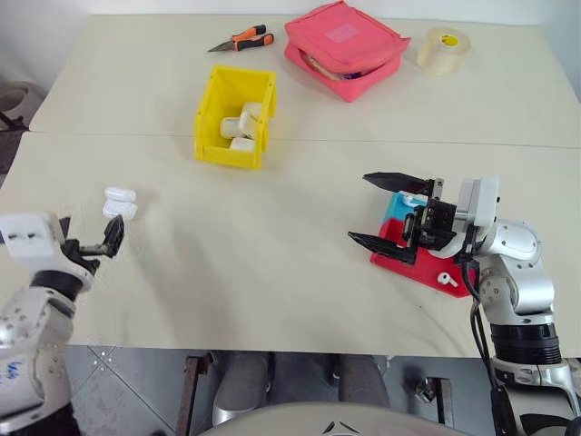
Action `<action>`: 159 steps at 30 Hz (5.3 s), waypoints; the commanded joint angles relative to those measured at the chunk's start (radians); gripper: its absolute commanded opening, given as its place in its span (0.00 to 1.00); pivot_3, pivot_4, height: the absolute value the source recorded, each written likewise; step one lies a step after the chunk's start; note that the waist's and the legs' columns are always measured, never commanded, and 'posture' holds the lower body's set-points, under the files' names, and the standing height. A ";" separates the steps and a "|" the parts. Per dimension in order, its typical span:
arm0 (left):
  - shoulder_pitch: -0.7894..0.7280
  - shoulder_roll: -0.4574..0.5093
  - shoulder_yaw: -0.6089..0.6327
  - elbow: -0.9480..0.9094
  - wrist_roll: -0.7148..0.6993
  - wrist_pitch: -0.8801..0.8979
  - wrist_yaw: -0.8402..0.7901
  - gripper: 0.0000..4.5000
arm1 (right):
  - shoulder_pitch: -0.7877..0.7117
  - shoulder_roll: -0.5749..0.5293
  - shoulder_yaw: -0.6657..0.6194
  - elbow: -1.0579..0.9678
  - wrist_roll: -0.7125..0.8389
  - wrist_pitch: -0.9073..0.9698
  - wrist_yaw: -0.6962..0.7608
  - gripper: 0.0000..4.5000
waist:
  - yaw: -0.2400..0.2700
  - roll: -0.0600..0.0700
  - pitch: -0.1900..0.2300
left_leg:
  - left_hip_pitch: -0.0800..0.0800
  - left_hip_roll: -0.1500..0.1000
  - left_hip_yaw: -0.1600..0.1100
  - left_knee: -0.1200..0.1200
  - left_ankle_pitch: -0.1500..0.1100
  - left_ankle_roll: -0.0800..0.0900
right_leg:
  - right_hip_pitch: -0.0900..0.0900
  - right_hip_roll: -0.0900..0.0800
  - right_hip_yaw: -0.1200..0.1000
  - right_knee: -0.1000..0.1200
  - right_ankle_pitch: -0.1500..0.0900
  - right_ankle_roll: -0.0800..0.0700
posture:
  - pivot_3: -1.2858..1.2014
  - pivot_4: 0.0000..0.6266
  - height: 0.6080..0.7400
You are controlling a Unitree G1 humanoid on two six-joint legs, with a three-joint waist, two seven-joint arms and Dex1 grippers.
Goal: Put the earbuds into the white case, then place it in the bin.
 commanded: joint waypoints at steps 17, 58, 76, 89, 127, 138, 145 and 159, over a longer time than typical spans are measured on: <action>-0.607 0.511 -0.567 0.626 0.119 0.417 -0.298 0.99 | 0.007 -0.014 -0.008 -0.050 0.002 0.020 -0.034 1.00 | -0.030 0.001 0.001 | 0.000 0.001 0.004 -0.003 0.000 -0.002 | -0.005 0.004 0.001 0.003 -0.001 -0.002 | 0.52 0.24 1.00; -0.285 0.252 -0.193 0.302 -0.016 -0.074 -0.629 0.62 | 0.089 -0.036 -0.047 -0.089 -0.010 0.007 -0.089 1.00 | -0.015 -0.002 0.000 | 0.002 0.005 0.012 0.000 0.000 -0.001 | -0.006 0.002 0.011 0.004 -0.001 -0.001 | 0.52 0.24 1.00; -0.386 -0.372 -0.691 0.439 0.019 -0.908 -0.989 0.62 | 0.586 -0.150 -0.558 -0.334 0.028 0.076 -0.226 1.00 | 0.010 -0.003 -0.001 | 0.000 0.001 0.027 0.000 -0.001 0.002 | -0.008 0.003 0.012 0.004 0.001 0.001 | 0.52 0.24 1.00; -0.532 -0.509 -0.796 0.750 0.045 -1.163 -1.132 0.62 | 0.814 -0.257 -0.660 -0.536 0.075 0.390 -0.354 1.00 | 0.002 -0.003 -0.002 | 0.003 0.002 0.026 0.001 -0.002 0.005 | -0.004 0.003 0.014 0.001 0.001 0.002 | 0.52 0.24 1.00; -0.423 -0.447 -0.851 0.567 0.046 -1.071 -1.004 0.62 | 0.498 -0.772 -0.295 -0.362 -0.211 0.702 -0.017 1.00 | 0.021 -0.004 -0.002 | -0.001 0.001 0.025 0.006 -0.005 0.008 | -0.003 0.002 0.010 -0.003 0.003 0.005 | 0.52 0.24 1.00; -0.441 -0.458 -0.864 0.582 0.036 -1.080 -1.056 0.62 | 0.475 -0.723 -0.253 -0.359 -0.215 0.725 -0.076 1.00 | 0.025 -0.004 -0.002 | -0.001 0.001 0.024 0.008 -0.005 0.008 | -0.002 0.002 0.010 -0.003 0.003 0.005 | 0.52 0.24 1.00; -0.424 -0.456 -0.865 0.568 0.038 -1.074 -1.051 0.62 | 0.440 -0.737 -0.192 -0.376 -0.220 0.783 -0.094 1.00 | 0.028 -0.004 -0.002 | -0.001 0.000 0.023 0.008 -0.005 0.008 | -0.002 0.002 0.010 -0.003 0.003 0.005 | 0.52 0.24 1.00; -0.408 -0.453 -0.869 0.555 0.040 -1.070 -1.033 0.62 | 0.349 -0.743 -0.081 -0.378 -0.230 0.845 -0.138 0.50 | 0.028 -0.003 -0.002 | -0.001 0.000 0.023 0.009 -0.005 0.008 | -0.002 0.002 0.010 -0.003 0.003 0.005 | 0.52 0.24 1.00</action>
